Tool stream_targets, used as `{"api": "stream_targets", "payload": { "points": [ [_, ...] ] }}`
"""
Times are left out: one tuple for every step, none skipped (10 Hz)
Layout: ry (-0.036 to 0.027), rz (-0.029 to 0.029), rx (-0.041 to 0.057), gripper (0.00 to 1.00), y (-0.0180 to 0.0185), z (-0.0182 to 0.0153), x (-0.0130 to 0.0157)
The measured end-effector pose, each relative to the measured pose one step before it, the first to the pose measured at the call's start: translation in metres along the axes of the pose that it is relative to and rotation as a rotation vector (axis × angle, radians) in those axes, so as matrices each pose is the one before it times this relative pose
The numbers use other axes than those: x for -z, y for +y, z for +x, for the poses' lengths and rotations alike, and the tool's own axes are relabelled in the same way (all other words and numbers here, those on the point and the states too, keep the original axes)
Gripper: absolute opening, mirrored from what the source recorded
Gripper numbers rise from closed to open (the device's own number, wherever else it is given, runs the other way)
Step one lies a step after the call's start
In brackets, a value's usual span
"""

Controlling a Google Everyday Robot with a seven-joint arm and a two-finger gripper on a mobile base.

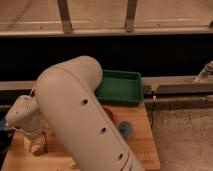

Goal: Place fork in tray

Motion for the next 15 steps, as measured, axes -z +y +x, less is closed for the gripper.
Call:
{"api": "stream_targets", "payload": {
  "points": [
    [0.00734, 0.00823, -0.00829, 0.8, -0.00139, -0.00041, -0.00269],
    [0.00852, 0.00354, -0.01173, 0.8, -0.00178, -0.0004, -0.00509],
    [0.00739, -0.00497, -0.01072, 0.8, -0.00172, 0.0008, -0.00637],
    [0.00436, -0.01226, -0.01353, 0.79, -0.00188, 0.00089, -0.00663],
    [0.00007, -0.03366, -0.01669, 0.73, -0.0006, 0.00016, -0.00488],
    [-0.00084, -0.01237, -0.00005, 0.63, -0.00331, 0.00078, -0.00338],
    [-0.00051, 0.00065, 0.00044, 0.55, -0.00012, -0.00026, 0.00205],
    [0.00015, 0.00046, -0.00094, 0.43, -0.00077, 0.00002, 0.0018],
    [-0.00149, 0.00049, -0.00408, 0.34, -0.0023, 0.0, 0.00206],
    [-0.00046, 0.00153, -0.00224, 0.24, -0.00147, -0.00017, 0.00245],
    [-0.00227, -0.00079, -0.00049, 0.15, 0.00046, -0.00119, 0.00328],
    [-0.00163, -0.00108, -0.00005, 0.05, 0.00059, -0.00091, 0.00323],
    [0.00523, 0.00168, 0.00187, 0.0, -0.0009, 0.0027, 0.00064],
    [0.00035, -0.00675, 0.00897, 0.0, 0.00672, -0.00012, 0.00055],
    [0.00346, 0.00055, -0.00175, 0.0, -0.00066, 0.001, -0.00001]
  ]
}}
